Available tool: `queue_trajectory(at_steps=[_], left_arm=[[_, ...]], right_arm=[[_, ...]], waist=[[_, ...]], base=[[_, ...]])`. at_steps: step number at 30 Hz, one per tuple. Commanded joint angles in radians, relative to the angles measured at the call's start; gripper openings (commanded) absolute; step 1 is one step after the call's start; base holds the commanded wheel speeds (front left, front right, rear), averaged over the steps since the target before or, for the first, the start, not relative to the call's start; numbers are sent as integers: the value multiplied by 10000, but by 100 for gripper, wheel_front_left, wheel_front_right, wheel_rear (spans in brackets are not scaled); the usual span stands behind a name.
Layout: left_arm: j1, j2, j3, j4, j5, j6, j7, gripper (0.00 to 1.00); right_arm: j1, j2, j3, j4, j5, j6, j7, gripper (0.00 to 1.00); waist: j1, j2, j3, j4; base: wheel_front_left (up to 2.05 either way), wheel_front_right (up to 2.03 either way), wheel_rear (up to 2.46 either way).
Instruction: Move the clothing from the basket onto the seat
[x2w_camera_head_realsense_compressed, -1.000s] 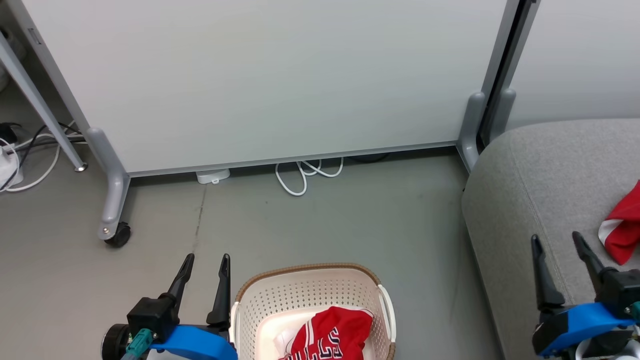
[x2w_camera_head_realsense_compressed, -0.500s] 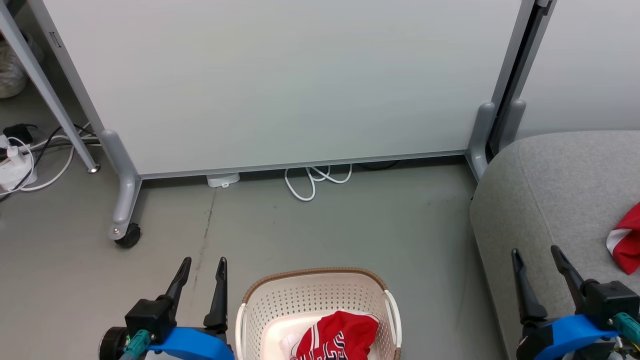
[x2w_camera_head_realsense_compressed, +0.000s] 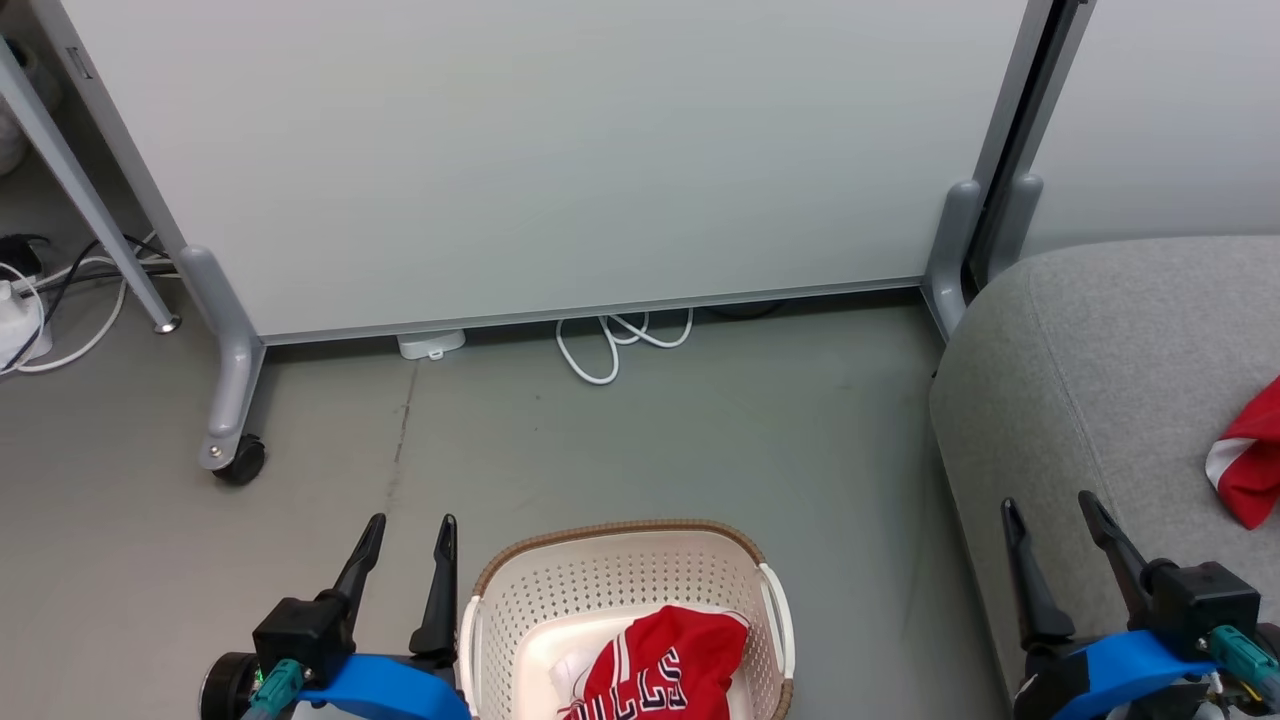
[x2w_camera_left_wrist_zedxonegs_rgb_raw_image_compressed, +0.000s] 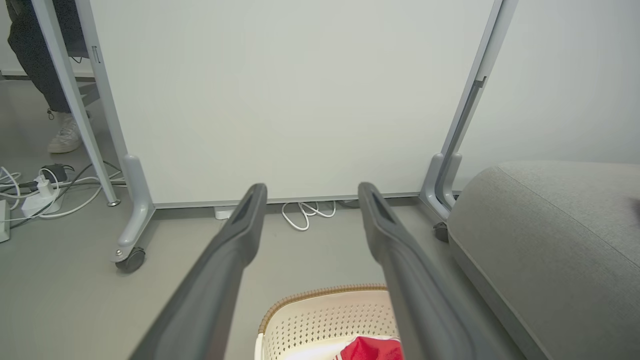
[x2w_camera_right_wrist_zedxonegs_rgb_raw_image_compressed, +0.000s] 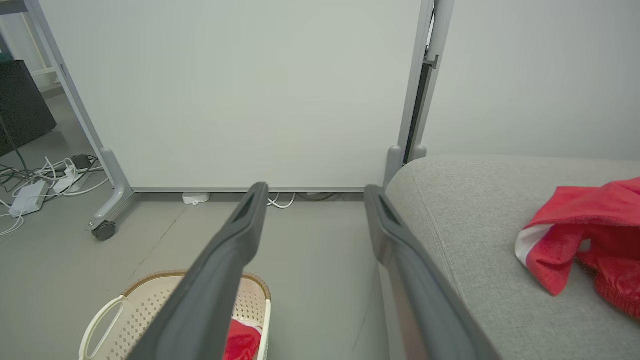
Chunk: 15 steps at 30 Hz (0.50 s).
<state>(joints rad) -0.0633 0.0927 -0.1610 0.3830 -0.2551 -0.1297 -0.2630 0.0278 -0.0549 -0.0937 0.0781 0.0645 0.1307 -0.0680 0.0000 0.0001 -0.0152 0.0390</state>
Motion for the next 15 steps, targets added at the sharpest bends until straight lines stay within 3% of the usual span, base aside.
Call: queue_trajectory(at_steps=[1, 15], left_arm=[[-95, 35, -4, 21, 26, -10, -27, 100], [-1579, 142, -302, 784, -196, -9, -27, 100]], right_arm=[[-101, 12, 49, 25, 79, 1, -72, 100], [-2018, -742, 1465, -509, 394, 1, -189, 100]], waist=[[0, -1, 114, -108], [0, -1, 2953, -1570]], base=[[0, 0, 0], [0, 0, 0]])
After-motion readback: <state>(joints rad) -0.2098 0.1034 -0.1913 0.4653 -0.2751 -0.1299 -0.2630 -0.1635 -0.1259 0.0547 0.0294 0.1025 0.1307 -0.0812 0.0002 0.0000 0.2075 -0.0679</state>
